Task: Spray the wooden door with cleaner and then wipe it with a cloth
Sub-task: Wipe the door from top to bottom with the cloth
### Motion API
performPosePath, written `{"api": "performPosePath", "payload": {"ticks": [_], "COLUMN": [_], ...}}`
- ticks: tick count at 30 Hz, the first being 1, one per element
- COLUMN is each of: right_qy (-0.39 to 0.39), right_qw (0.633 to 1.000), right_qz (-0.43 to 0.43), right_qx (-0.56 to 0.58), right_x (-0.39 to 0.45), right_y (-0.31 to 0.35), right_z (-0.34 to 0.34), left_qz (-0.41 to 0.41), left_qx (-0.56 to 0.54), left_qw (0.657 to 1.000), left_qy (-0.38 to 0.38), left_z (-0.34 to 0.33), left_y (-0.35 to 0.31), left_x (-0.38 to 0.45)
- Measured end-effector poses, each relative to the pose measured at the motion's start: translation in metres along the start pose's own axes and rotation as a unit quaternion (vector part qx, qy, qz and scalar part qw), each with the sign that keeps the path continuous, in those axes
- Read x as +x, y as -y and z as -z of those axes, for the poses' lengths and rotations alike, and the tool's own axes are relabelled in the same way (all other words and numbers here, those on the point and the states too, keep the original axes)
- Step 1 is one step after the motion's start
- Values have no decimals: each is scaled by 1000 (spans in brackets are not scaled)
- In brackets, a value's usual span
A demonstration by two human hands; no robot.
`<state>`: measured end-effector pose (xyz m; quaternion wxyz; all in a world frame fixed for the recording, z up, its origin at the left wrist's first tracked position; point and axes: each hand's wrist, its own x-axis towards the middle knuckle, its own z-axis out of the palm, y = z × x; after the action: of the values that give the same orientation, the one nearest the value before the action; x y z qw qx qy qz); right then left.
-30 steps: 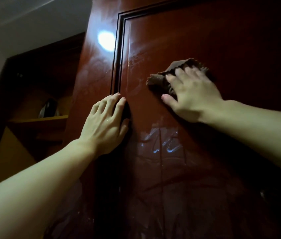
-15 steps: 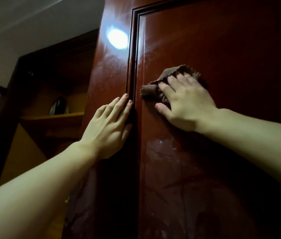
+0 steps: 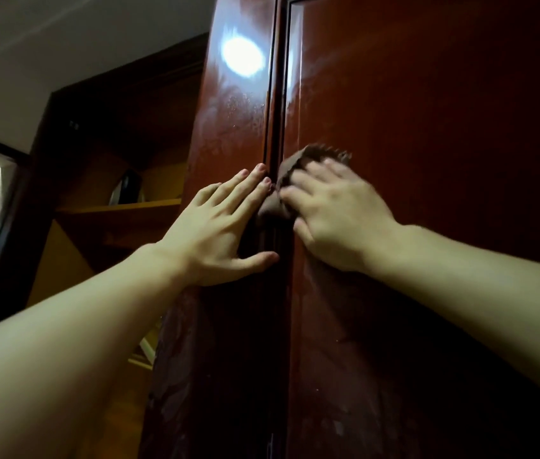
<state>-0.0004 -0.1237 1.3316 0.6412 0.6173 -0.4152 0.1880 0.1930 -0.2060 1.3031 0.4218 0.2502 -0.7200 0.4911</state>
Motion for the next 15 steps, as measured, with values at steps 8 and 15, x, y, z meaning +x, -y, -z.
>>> {"api": "performPosePath", "payload": {"ticks": [8,15], "right_qy": [3,-19], "right_qw": [985,999], "right_qz": [156,16], "right_qx": [70,40], "right_x": [-28,10], "right_y": [-2,7], "right_z": [7,2], "left_qz": [-20,-9], "left_qx": [13,-4], "left_qw": [995,995], "left_qy": [96,95], "left_z": [8,7], "left_y": [10,11], "left_x": [-2,-2]}}
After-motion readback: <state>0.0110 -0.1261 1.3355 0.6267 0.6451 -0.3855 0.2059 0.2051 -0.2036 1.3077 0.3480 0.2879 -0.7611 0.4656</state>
